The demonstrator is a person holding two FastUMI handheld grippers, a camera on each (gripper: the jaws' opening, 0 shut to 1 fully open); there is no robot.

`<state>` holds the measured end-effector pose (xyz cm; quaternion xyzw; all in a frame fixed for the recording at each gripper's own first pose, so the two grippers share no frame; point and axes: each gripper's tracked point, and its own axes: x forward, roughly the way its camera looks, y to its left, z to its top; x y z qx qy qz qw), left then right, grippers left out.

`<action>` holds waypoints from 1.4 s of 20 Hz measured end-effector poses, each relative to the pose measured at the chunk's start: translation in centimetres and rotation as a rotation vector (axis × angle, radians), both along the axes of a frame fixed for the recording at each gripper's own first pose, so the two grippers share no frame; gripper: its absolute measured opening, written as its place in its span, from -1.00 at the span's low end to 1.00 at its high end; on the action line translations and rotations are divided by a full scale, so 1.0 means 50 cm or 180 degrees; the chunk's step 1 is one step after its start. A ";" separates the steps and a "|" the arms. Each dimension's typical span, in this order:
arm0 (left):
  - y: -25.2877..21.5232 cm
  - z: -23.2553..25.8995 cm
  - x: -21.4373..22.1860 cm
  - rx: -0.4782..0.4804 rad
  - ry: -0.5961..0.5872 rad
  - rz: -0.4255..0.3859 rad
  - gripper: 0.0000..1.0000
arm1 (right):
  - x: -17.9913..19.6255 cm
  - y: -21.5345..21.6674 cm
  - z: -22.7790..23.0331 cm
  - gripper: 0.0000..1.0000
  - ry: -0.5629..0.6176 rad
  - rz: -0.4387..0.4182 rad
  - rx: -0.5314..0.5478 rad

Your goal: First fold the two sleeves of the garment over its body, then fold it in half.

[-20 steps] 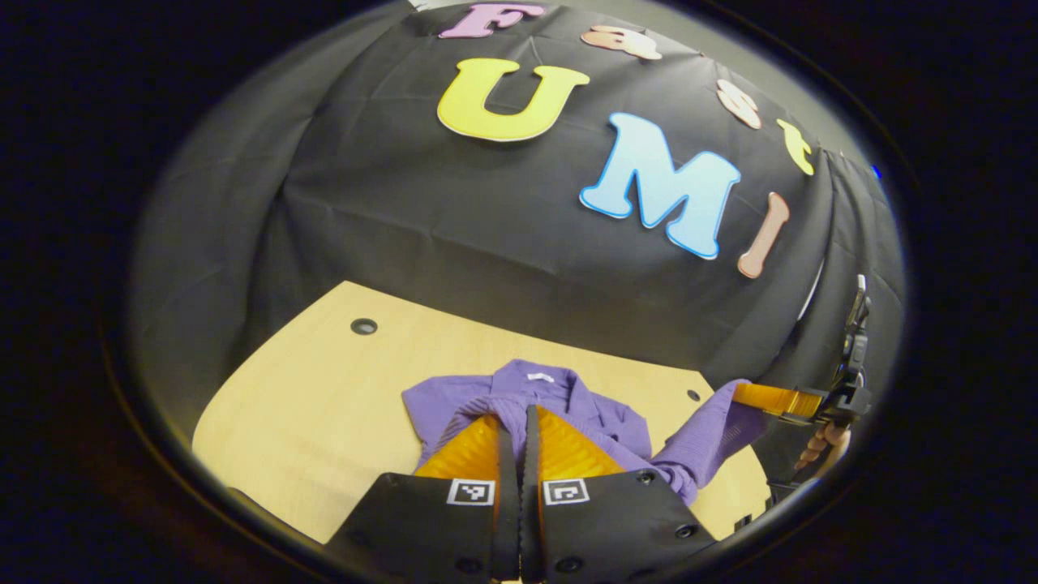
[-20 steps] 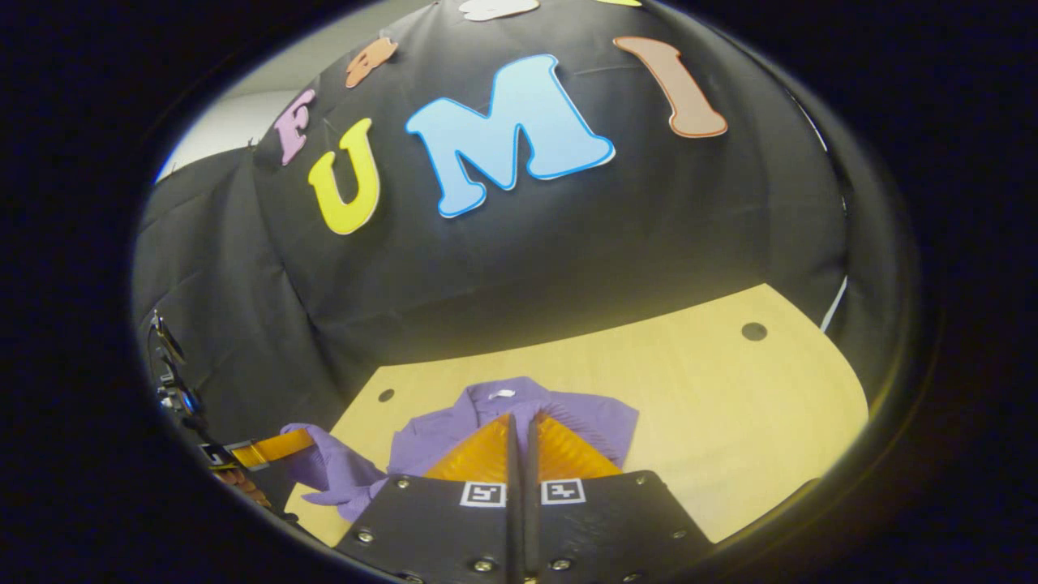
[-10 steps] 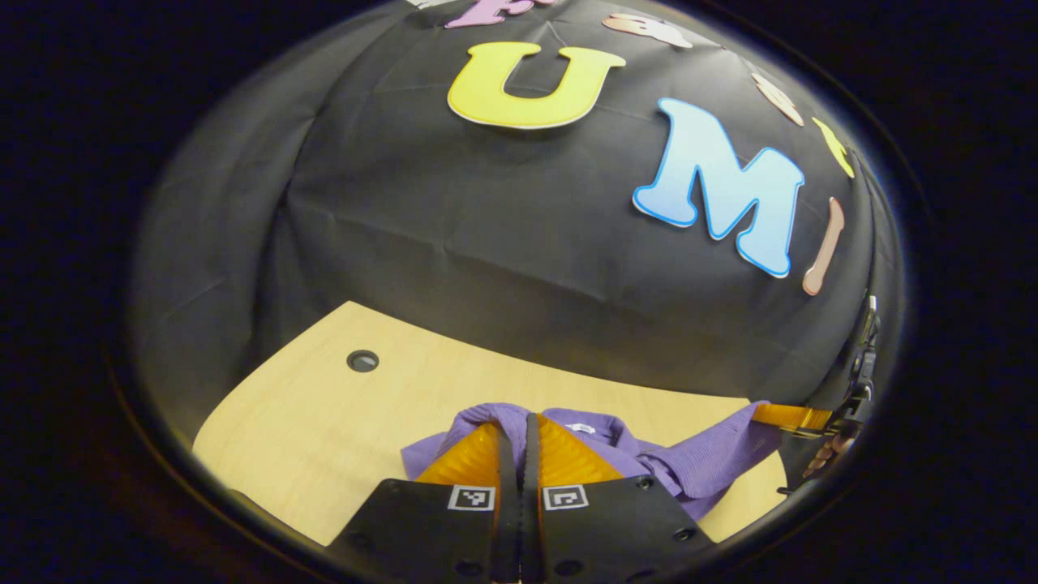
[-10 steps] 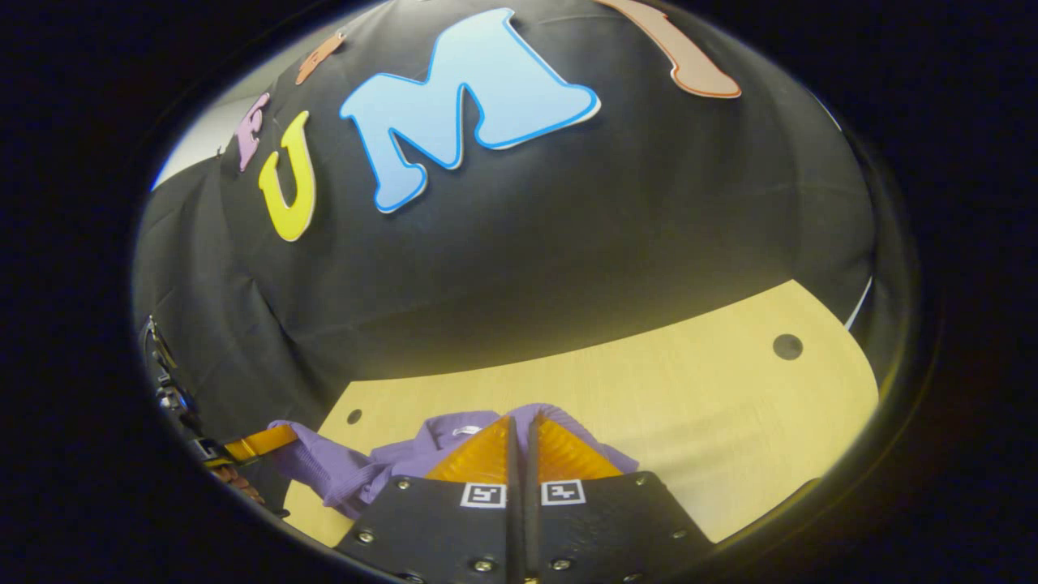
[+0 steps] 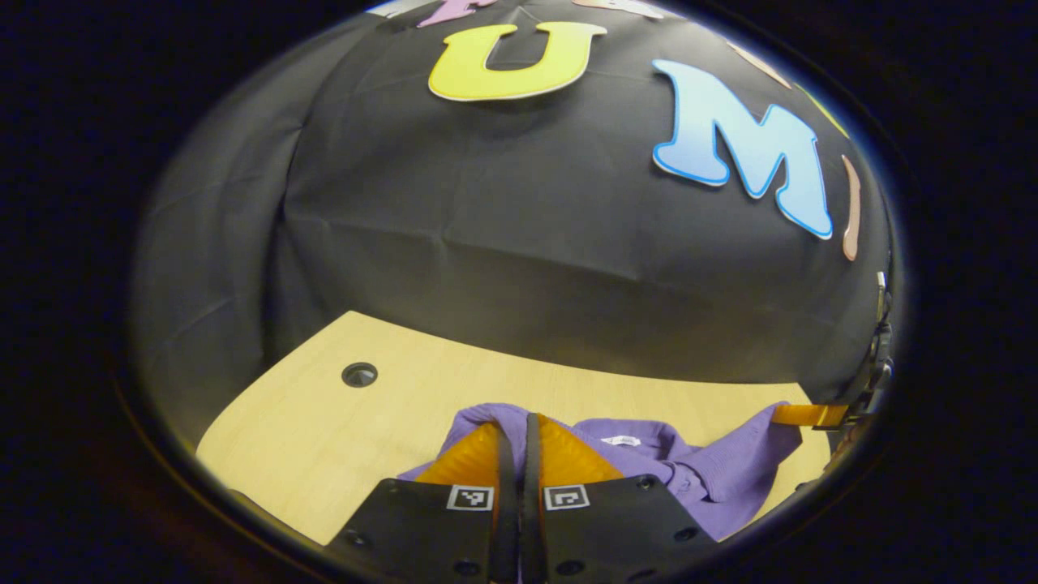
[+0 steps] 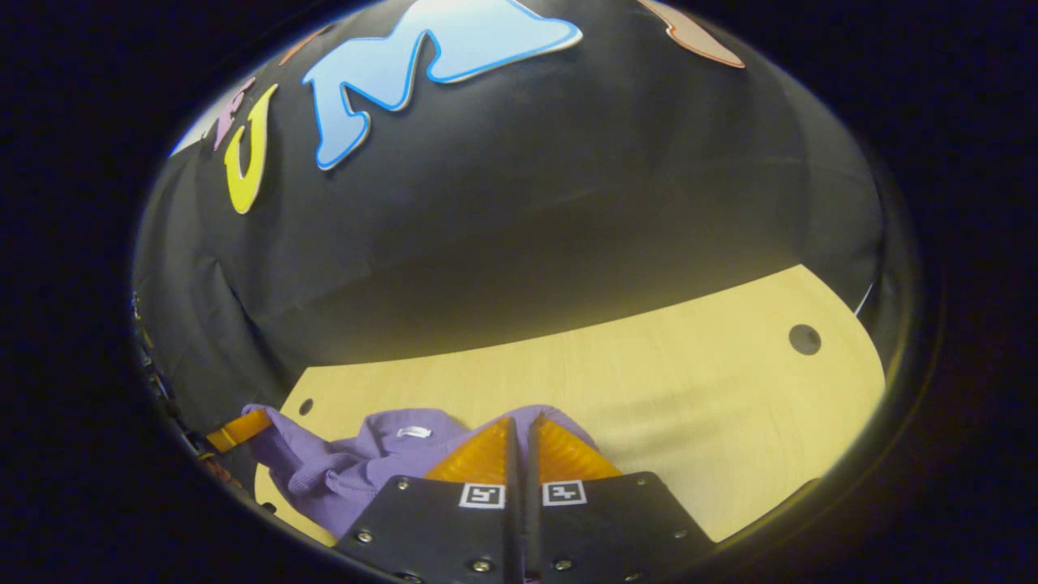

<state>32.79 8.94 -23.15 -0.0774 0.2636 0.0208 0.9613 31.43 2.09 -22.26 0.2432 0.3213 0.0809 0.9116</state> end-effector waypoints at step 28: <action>-0.051 0.225 -0.175 0.0048 -0.0591 -0.0438 0.89 | -0.240 0.005 0.336 0.68 -0.1173 -0.0245 -0.1339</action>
